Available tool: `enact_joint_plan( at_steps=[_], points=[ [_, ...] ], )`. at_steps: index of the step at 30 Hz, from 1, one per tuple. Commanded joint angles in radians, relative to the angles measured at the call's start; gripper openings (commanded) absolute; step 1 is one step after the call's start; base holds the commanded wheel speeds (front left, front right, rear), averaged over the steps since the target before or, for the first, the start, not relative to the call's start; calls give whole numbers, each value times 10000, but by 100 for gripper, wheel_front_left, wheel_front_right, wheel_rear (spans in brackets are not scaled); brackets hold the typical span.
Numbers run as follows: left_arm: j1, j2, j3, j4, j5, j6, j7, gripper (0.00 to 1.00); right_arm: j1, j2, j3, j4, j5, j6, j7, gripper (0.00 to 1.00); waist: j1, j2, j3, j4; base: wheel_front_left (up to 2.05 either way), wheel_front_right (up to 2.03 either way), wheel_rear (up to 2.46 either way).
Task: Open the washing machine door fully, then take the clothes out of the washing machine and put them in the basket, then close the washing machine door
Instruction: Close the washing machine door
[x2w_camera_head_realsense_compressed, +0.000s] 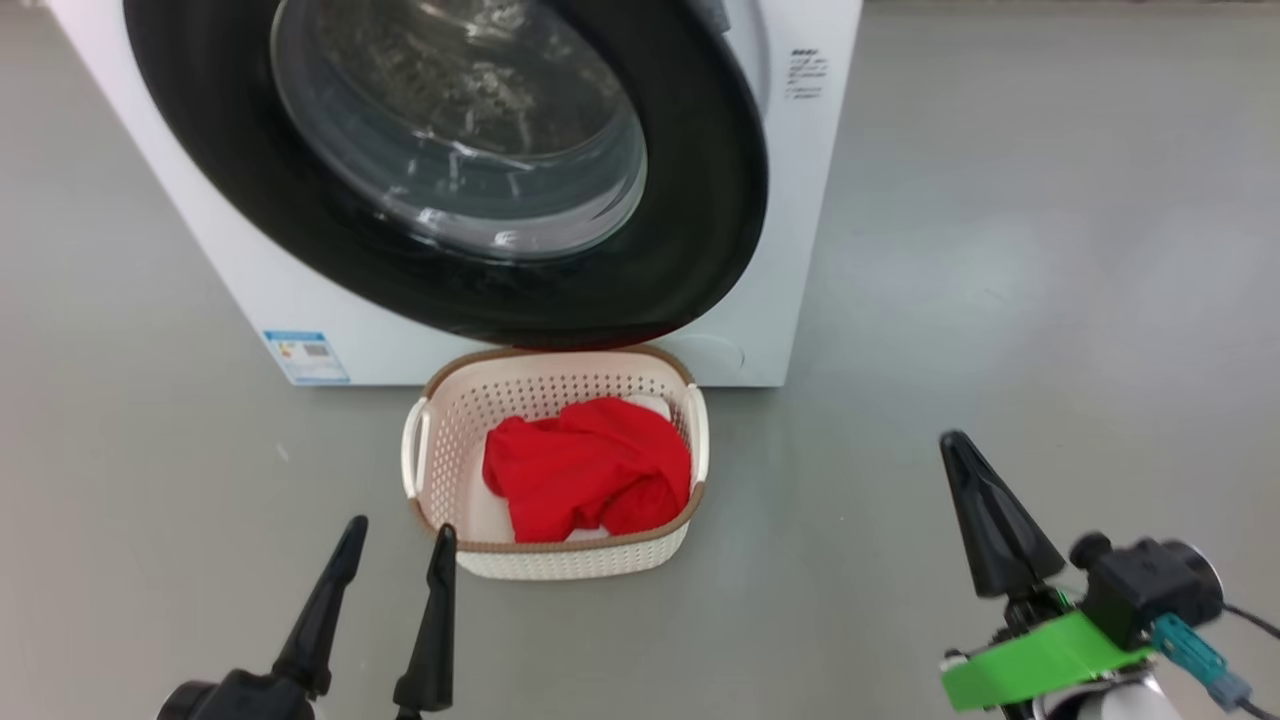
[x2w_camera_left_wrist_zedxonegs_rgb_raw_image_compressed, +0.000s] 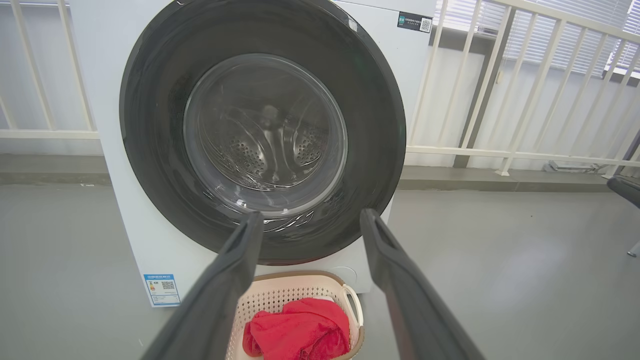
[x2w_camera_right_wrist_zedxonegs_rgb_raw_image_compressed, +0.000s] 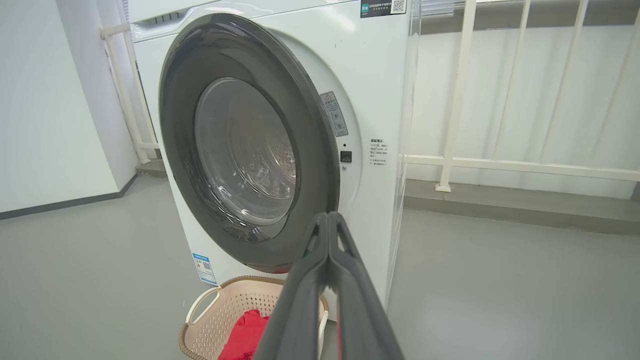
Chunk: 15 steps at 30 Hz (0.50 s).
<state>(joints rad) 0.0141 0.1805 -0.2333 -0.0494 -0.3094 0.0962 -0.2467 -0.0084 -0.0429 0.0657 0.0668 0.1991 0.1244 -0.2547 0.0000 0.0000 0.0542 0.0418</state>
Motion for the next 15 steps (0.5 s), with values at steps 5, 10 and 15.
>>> enact_joint_plan(
  at_steps=[5,10,15],
  points=[
    [-683,127,191,-447,155,-108,-56,100,-1237,-74,593,167,14,63,17,0,0,0,671,549,0,0,0],
    [-903,137,111,-455,174,-193,-73,100,-2089,-74,821,648,-113,63,6,0,0,0,1087,808,0,0,0],
    [-1114,117,58,-509,177,-248,-89,100,-3012,-74,949,1175,-229,63,-19,0,0,0,1522,1001,0,0,0]
  ],
)
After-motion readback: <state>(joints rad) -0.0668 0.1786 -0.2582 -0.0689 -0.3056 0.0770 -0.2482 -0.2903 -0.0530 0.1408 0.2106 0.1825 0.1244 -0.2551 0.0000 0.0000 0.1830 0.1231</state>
